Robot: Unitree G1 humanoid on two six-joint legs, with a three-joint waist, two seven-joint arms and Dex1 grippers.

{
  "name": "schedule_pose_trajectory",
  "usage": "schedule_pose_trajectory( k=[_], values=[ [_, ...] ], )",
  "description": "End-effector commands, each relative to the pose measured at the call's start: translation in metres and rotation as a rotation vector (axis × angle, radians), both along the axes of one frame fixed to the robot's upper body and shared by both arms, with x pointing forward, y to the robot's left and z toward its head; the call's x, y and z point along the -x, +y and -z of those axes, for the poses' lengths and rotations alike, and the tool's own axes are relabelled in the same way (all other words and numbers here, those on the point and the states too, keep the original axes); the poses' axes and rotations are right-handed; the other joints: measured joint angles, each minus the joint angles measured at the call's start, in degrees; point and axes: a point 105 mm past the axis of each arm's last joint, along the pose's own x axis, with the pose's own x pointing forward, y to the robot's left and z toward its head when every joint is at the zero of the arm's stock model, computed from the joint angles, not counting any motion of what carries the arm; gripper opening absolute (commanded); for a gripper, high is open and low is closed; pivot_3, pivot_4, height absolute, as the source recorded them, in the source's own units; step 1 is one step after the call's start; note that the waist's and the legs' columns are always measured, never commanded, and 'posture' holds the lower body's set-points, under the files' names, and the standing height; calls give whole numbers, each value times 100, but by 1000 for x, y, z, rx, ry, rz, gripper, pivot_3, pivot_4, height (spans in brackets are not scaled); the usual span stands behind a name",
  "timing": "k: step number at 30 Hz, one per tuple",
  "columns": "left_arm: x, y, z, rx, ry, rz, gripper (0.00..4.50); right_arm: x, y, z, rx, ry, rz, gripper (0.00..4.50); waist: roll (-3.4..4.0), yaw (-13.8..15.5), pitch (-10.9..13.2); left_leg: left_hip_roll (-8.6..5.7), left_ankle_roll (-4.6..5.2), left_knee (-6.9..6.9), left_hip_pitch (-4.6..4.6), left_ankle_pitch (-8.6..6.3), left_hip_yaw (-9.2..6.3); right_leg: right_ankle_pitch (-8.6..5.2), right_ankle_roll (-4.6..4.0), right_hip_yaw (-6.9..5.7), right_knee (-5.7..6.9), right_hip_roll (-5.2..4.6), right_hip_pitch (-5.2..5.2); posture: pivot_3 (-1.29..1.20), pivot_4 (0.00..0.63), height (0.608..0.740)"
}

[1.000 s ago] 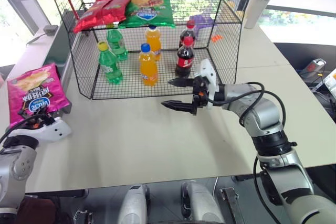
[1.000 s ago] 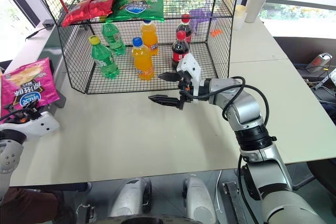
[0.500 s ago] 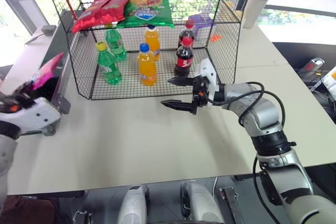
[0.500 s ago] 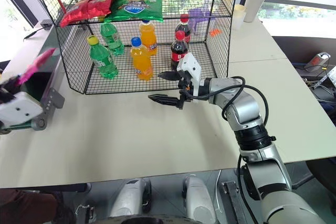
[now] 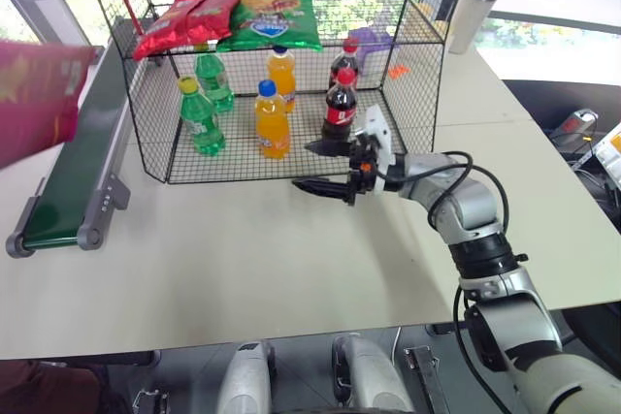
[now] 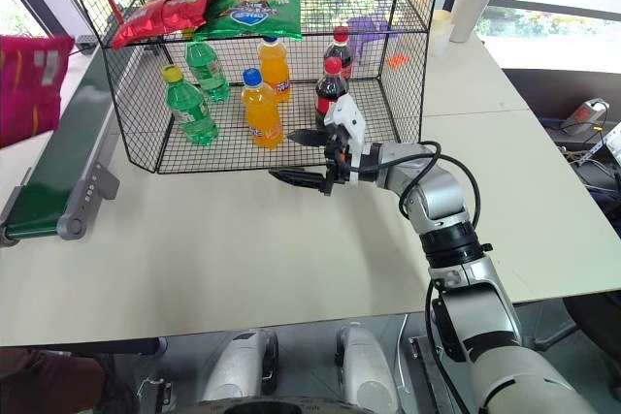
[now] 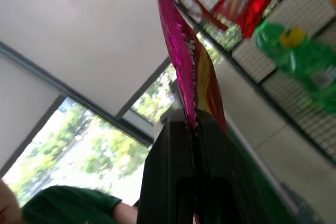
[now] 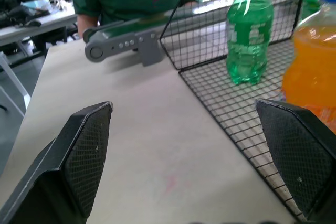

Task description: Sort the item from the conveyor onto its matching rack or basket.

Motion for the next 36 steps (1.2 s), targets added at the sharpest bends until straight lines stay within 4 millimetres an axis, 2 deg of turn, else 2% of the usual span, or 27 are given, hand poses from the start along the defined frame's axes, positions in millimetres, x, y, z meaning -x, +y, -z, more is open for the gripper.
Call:
schedule_pose_trajectory(
  k=[1, 4, 9, 12, 16, 22, 29, 36],
  values=[
    [21, -5, -34, 171, 12, 153, 52, 0, 2, -23, -99, -24, -24, 4500, -5, -10, 3, 0, 0, -1, 0, 0, -2, 0, 4, -1, 2, 2, -2, 0, 150, 740],
    [40, -23, -55, 295, 82, 377, 52, -1, -1, -34, -188, 6, -31, 4500, -8, -29, 7, 4, 0, -2, -2, 0, -12, 0, 4, -4, 4, 13, -5, 0, 150, 740],
    [53, -50, -66, 347, 163, 626, 52, 0, -11, -59, -292, 39, -59, 4500, 7, -14, 17, 3, 0, -8, 4, 0, -13, -2, 2, -3, 7, 11, -4, 0, 150, 740],
    [49, -60, -73, 359, 157, 731, 52, 2, -17, -72, -320, 32, -83, 4500, 5, 2, 16, 4, -1, -5, 6, 0, -18, -7, -7, -5, 11, 12, -2, 0, 150, 740],
    [34, -70, -74, 380, 162, 833, 52, 3, -18, -86, -347, 14, -114, 4500, 5, -6, 16, 3, -2, -3, 6, 1, -16, -7, -8, -3, 14, 11, -1, 0, 150, 740],
    [10, -87, -71, 415, 167, 992, 52, 14, 1, -89, -355, 13, -214, 4500, 2, -4, 14, 3, -2, -2, 5, 1, -14, 0, 4, -1, 26, 11, -4, 0, 150, 740],
    [-1, -94, -72, 417, 166, 1052, 52, 5, 23, -84, -373, 25, -228, 4500, 2, -12, 14, 3, -2, -3, 4, 1, -10, 0, 4, 5, 42, 13, -17, 0, 150, 740],
    [-10, -102, -66, 435, 176, 1102, 52, 18, 49, -107, -452, 4, -342, 4500, 2, -4, 14, 3, -3, -1, 3, 2, -10, 0, 5, 5, 42, 13, -16, 0, 150, 740]
  ],
)
